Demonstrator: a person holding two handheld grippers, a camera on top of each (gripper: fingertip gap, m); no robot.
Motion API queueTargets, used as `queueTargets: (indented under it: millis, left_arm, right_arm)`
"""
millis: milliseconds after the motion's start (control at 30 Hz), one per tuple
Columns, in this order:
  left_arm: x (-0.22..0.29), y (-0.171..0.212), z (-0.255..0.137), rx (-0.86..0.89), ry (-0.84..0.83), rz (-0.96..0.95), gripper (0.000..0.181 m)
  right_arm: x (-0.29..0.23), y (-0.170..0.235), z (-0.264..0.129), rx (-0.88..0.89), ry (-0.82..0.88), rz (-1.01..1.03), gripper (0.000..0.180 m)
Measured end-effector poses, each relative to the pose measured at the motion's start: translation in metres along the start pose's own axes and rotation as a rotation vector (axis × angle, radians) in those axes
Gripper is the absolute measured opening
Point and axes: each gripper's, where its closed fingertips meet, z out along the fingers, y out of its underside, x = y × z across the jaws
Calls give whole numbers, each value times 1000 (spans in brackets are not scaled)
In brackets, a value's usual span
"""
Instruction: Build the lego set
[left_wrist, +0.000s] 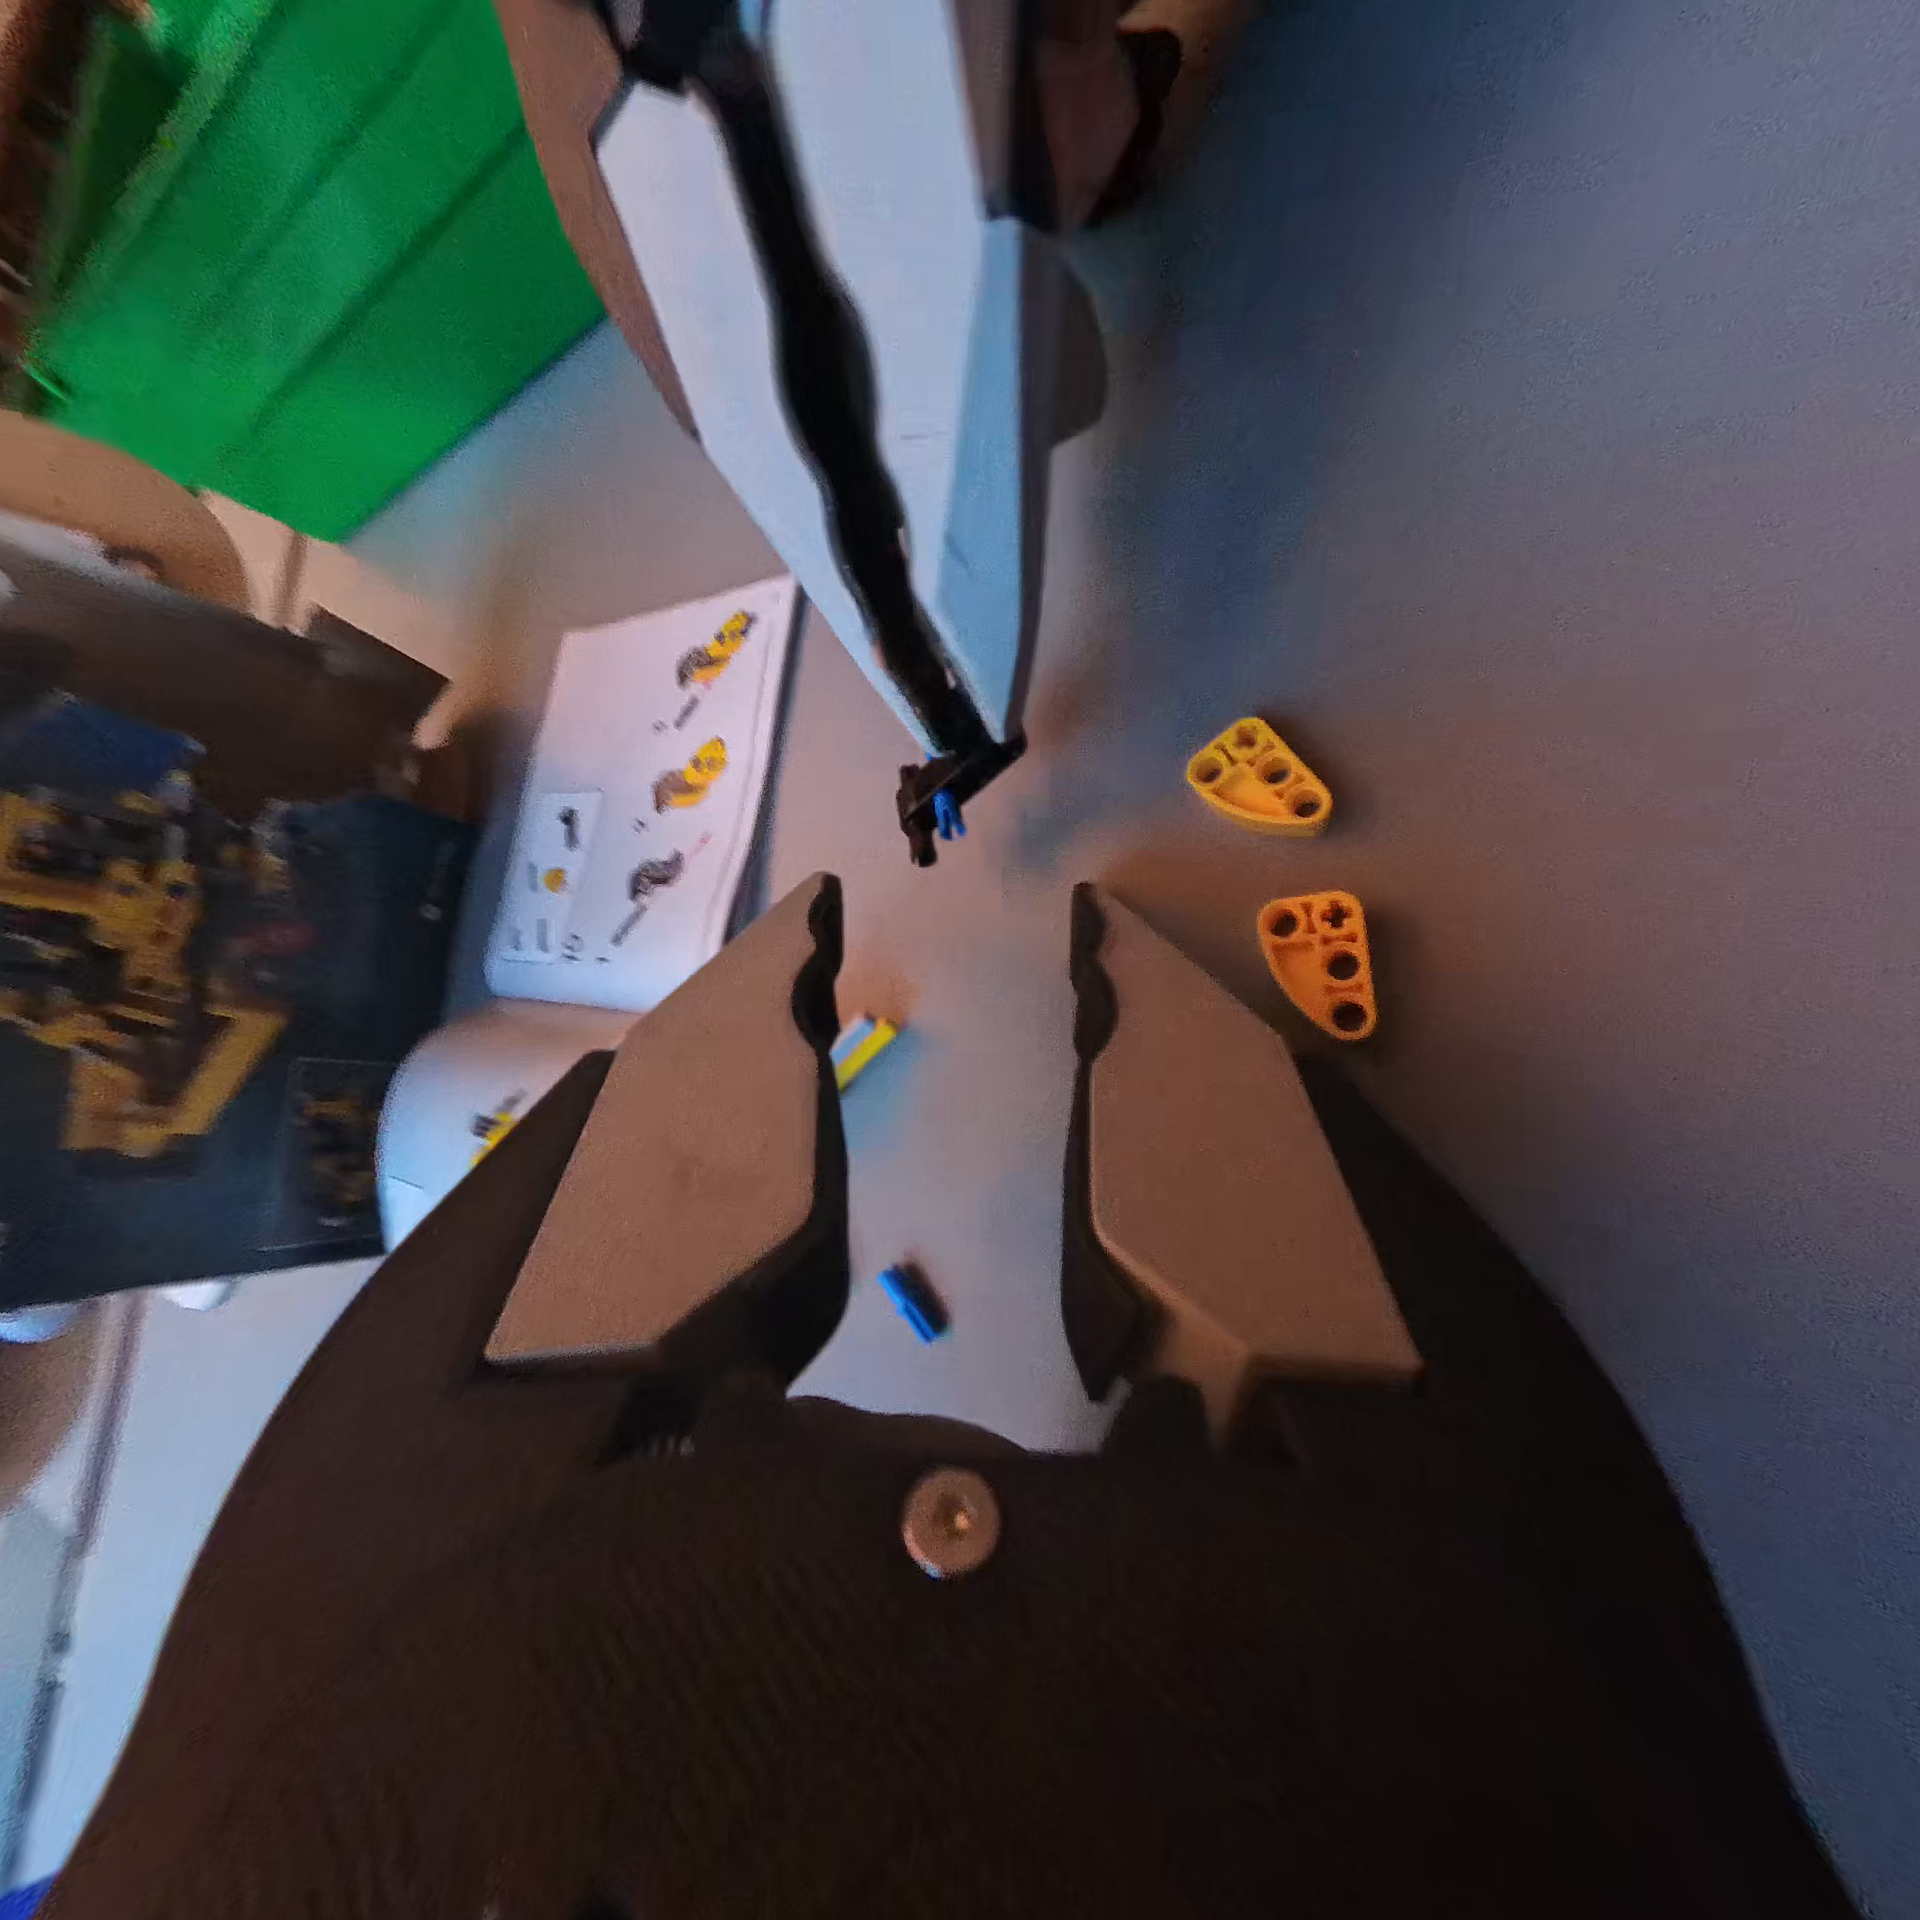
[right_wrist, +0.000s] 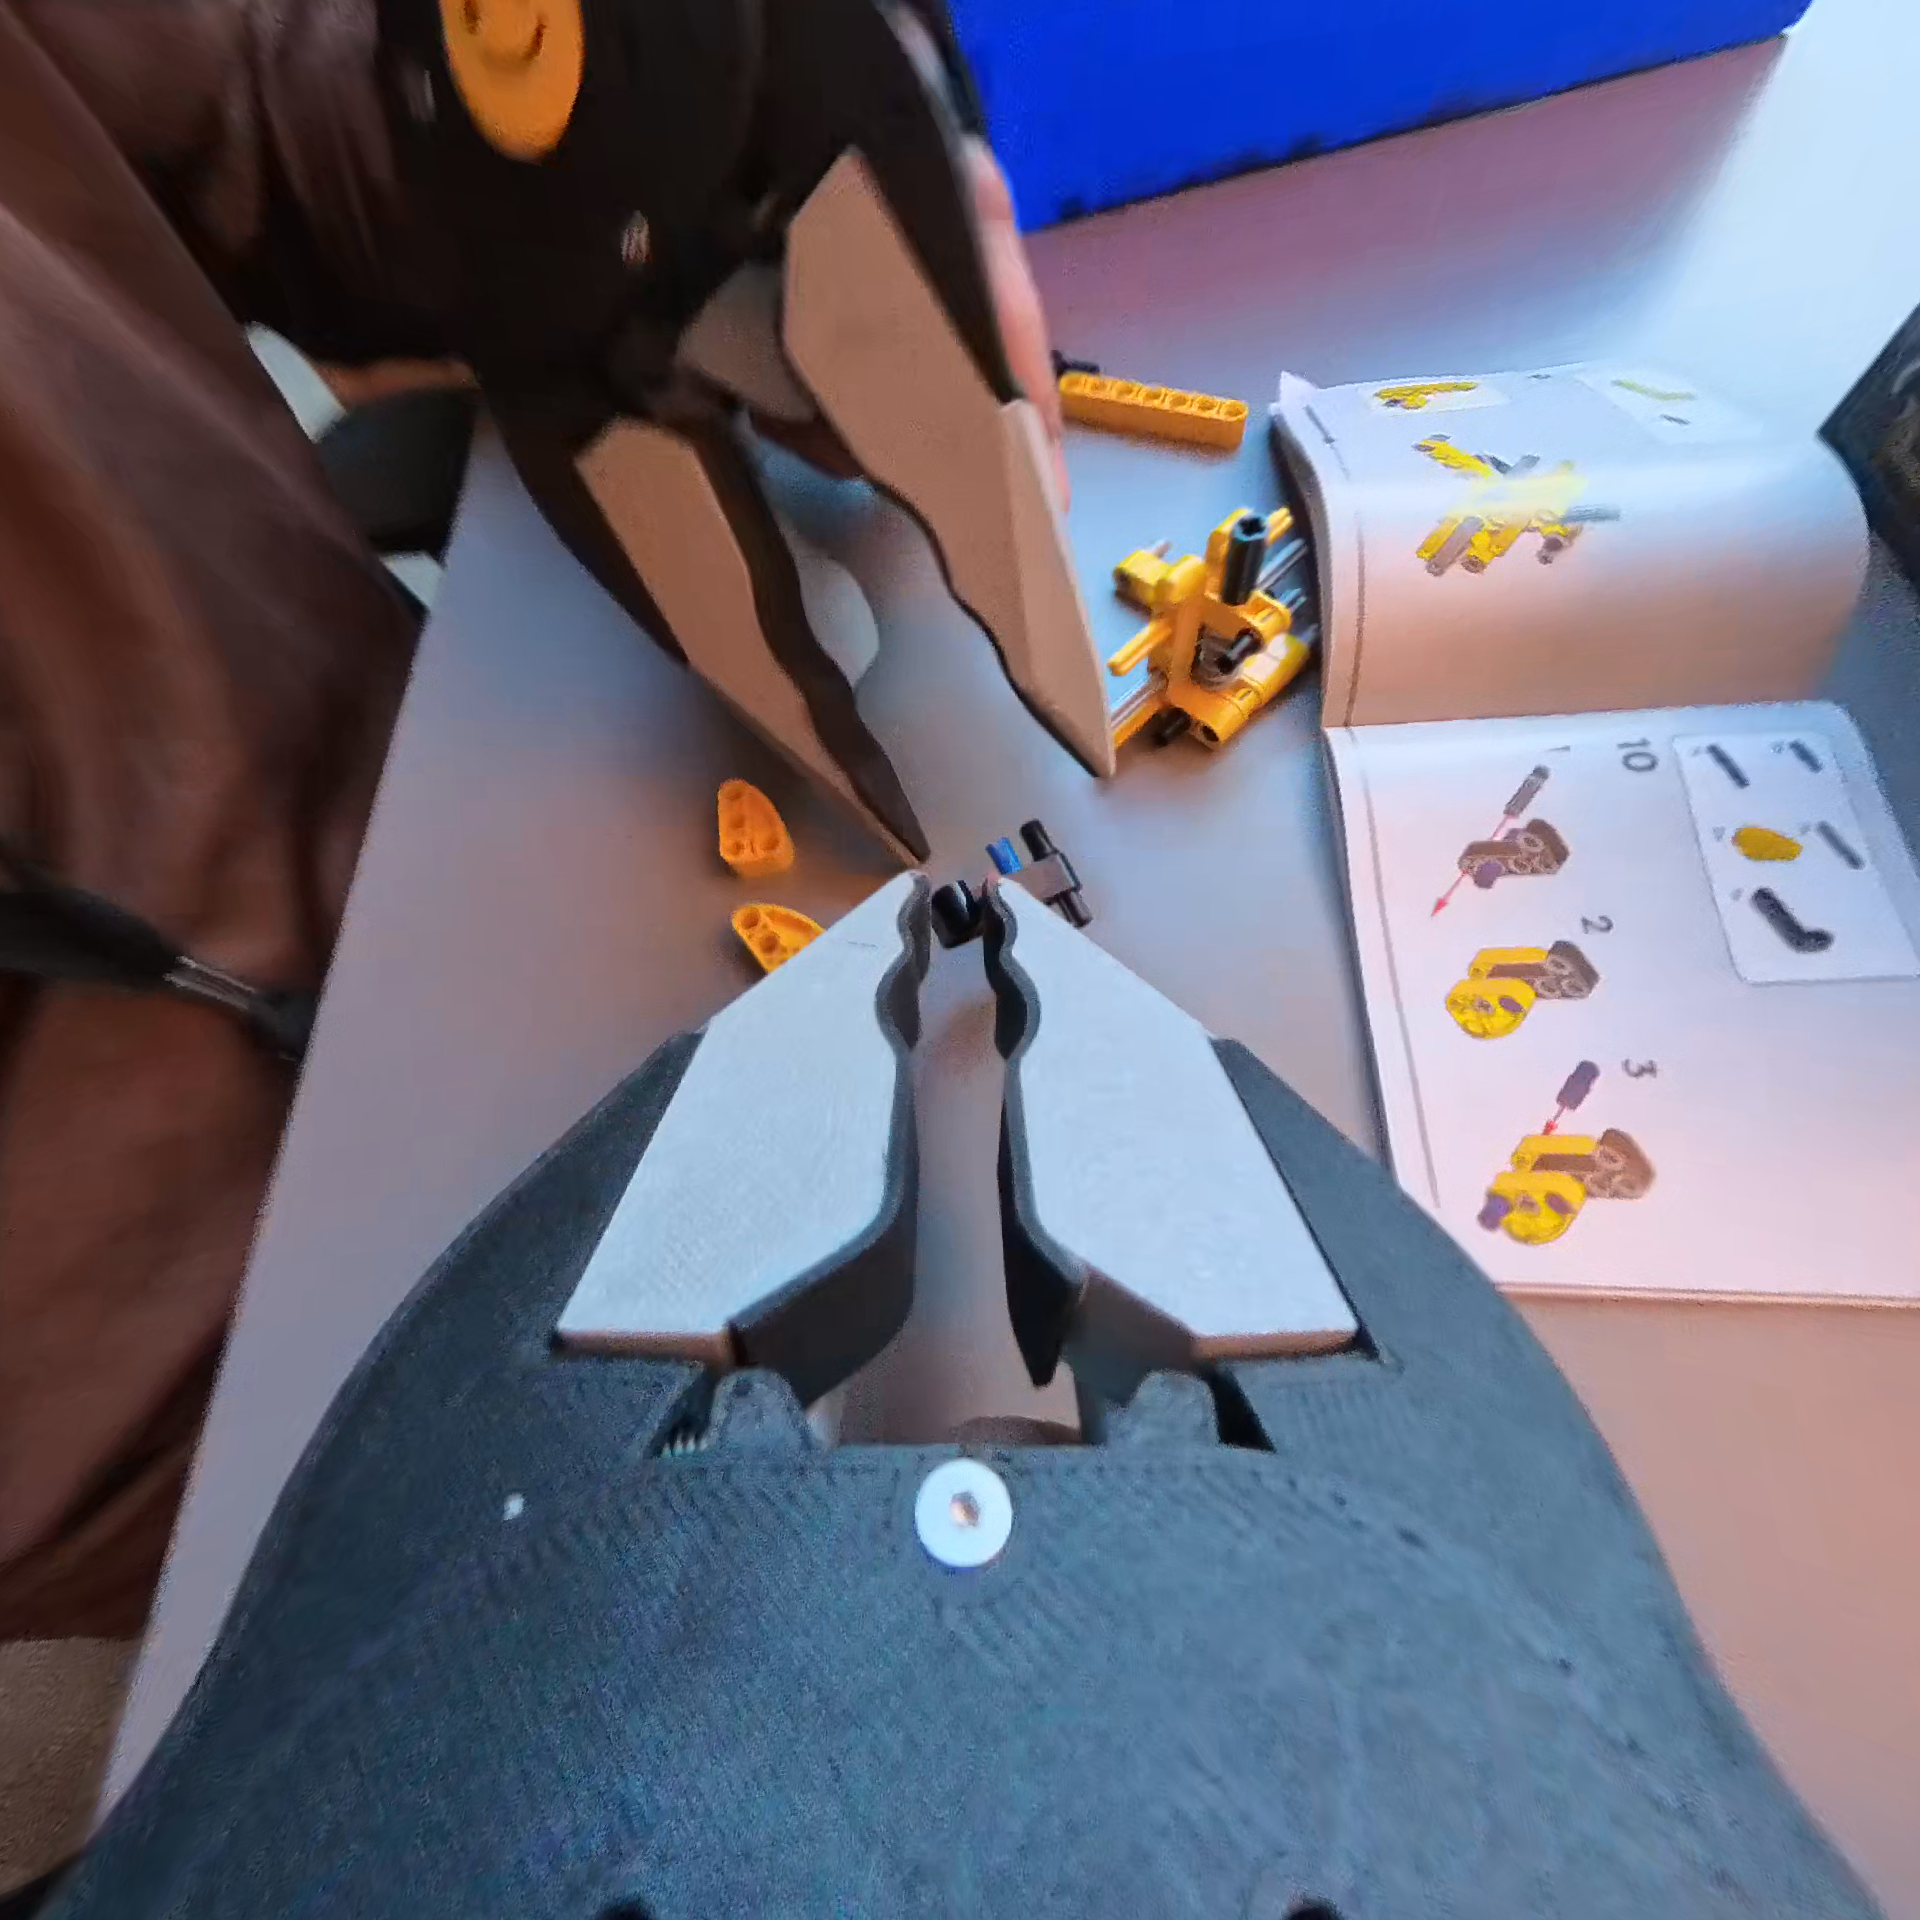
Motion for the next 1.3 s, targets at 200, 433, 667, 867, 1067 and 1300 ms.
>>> queueTargets:
  millis: [200,433,667,867,1067,1300]
  left_arm:
    - [0,-24,-1,123,-94,110,30]
    - [-4,-31,-4,184,-58,-10,4]
    - [-6,-34,-8,234,59,-217,3]
    - [-6,-35,-11,263,179,-405,4]
    - [-6,-38,-16,310,254,-506,4]
    - [-2,-36,-13,285,268,-509,2]
  right_arm:
    - [-6,-22,-16,156,-178,256,6]
    - [-14,-31,-19,212,-260,311,5]
    - [-10,-37,-24,270,-293,356,6]
    - [4,-42,-41,345,-238,353,19]
    - [-5,-37,-35,285,-161,186,30]
    - [-11,-34,-16,223,-85,63,11]
